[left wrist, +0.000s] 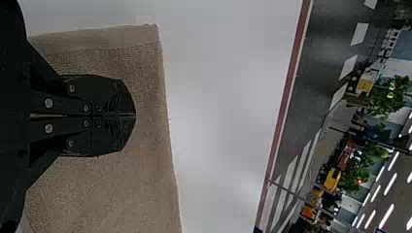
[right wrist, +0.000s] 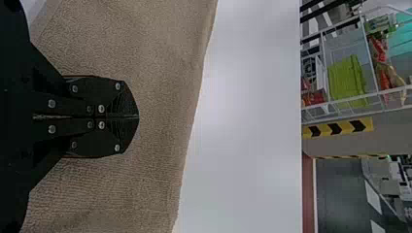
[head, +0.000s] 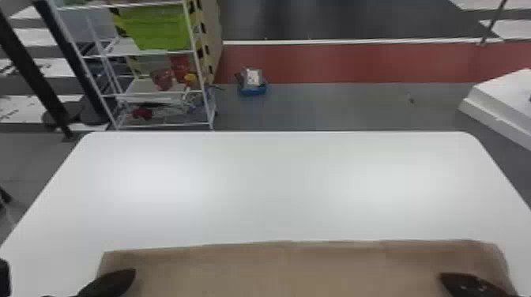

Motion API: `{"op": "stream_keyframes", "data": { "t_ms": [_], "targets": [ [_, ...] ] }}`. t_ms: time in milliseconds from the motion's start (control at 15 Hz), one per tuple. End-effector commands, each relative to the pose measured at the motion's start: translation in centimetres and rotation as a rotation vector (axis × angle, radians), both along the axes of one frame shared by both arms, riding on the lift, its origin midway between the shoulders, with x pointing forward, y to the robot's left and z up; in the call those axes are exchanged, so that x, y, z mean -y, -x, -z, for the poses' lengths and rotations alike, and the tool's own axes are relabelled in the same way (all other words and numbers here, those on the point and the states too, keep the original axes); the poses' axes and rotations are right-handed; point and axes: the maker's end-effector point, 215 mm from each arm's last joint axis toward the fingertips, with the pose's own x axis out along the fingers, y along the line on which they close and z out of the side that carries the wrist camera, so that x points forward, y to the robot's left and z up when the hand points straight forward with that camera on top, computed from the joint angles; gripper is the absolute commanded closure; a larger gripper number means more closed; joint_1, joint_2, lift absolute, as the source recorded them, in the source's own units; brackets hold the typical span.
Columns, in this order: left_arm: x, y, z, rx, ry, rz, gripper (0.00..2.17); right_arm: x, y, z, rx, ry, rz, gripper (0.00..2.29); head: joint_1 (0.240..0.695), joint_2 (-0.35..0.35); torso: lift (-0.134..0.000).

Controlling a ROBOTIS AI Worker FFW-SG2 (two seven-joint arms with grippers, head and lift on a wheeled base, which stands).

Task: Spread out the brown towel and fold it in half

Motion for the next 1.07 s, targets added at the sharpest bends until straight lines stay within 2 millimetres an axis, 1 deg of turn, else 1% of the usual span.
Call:
{"op": "stream_keyframes", "data": {
  "t_ms": [0,200,467,533,600,667,800,867,933,1000],
  "targets": [
    [-0.6,-0.3,0.7,-0.014,-0.014,-0.006,1.79,0.6,1.5,1.1,-0.081,0.003,0.027,2.12,0.695,0.058,-0.124],
    [-0.6,-0.7,0.9,-0.015,-0.017,-0.007,1.79,0.8,3.3,1.8,-0.139,0.004,0.039,2.12,0.695,0.055,-0.124],
    [-0.5,-0.9,0.7,-0.008,-0.017,-0.007,1.78,1.3,4.3,0.8,-0.138,0.008,0.047,2.12,0.695,0.052,-0.124],
    [-0.4,-1.0,0.5,0.0,-0.015,-0.004,1.78,1.4,4.0,0.4,-0.125,0.013,0.044,2.12,0.695,0.05,-0.124],
    [-0.3,-1.1,0.3,0.006,-0.01,-0.002,1.78,1.6,3.3,-0.1,-0.102,0.017,0.044,2.12,0.695,0.047,-0.124],
    [-0.1,-1.3,-0.3,0.018,-0.009,0.0,1.78,1.5,2.0,-1.4,-0.043,0.023,0.029,2.11,0.695,0.044,-0.124],
    [-0.2,-1.3,-1.3,0.033,-0.017,0.0,1.78,1.8,0.2,-3.1,0.023,0.041,0.019,1.93,0.695,0.032,-0.124],
    [-0.5,-1.2,-2.0,0.045,-0.018,-0.005,1.75,1.5,-0.6,-4.6,0.082,0.035,-0.004,1.55,0.695,0.03,-0.124],
    [-1.0,-1.1,-3.2,0.07,-0.013,-0.019,1.73,1.3,-1.5,-7.3,0.191,0.023,-0.032,0.4,0.695,0.03,-0.124],
    [-1.6,-1.1,-4.7,0.101,0.002,-0.037,1.69,1.2,-2.0,-9.9,0.291,0.01,-0.048,0.0,0.695,0.034,-0.124]
  ]
}}
